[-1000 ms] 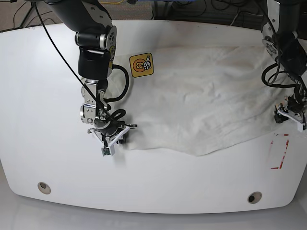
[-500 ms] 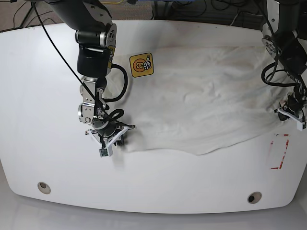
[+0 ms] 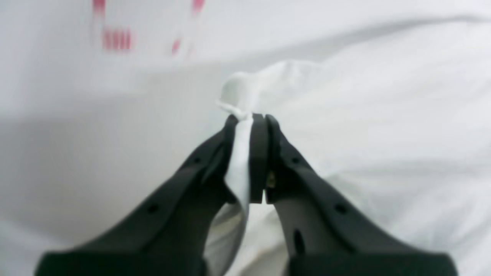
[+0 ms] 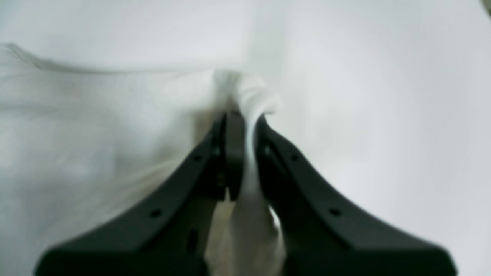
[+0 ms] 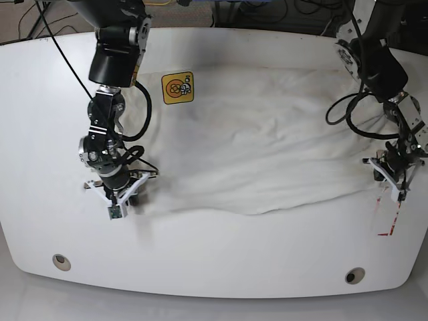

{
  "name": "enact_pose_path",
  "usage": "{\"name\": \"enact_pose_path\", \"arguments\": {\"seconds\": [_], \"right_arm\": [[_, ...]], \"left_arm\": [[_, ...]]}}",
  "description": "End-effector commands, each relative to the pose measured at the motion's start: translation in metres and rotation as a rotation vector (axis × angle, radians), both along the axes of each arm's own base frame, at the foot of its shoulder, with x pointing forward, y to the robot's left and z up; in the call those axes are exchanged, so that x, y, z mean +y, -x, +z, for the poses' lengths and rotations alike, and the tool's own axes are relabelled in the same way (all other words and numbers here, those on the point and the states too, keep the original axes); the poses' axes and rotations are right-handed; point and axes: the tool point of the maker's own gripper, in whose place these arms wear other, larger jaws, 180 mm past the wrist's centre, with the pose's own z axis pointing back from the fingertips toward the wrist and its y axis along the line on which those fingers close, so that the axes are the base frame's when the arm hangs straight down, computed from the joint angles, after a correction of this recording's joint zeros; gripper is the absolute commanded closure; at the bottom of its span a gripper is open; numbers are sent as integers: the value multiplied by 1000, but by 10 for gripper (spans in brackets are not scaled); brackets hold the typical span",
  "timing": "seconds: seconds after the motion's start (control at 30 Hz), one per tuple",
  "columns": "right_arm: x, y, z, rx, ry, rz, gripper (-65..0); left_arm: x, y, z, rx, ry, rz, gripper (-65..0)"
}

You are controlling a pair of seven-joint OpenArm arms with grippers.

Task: Layout the t-shirt on the table in an organized manner, then fold the t-shirt properly
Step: 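Grasp the opposite t-shirt edge with the left gripper, then lift the t-shirt with both grippers high above the table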

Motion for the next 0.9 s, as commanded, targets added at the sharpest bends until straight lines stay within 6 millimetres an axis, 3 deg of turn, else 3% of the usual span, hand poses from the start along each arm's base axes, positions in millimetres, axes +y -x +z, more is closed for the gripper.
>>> {"name": "enact_pose_path", "arguments": {"seconds": [0.0, 0.33, 0.5, 0.67, 0.87], "right_arm": [[-16, -10, 32, -85, 41, -14, 0], [-88, 6, 51, -97, 90, -90, 0], [-102, 10, 47, -76, 102, -96, 0], [-108, 10, 52, -84, 121, -100, 0], [-110, -1, 80, -147, 139, -100, 0]], "left_arm": [[-14, -20, 36, -100, -39, -35, 0], [-80, -34, 62, -148, -52, -135, 0], [-104, -39, 66, -163, -45, -180, 0], [-117, -43, 83, -212, -61, -200, 0], [-117, -47, 119, -265, -109, -187, 0]]}}
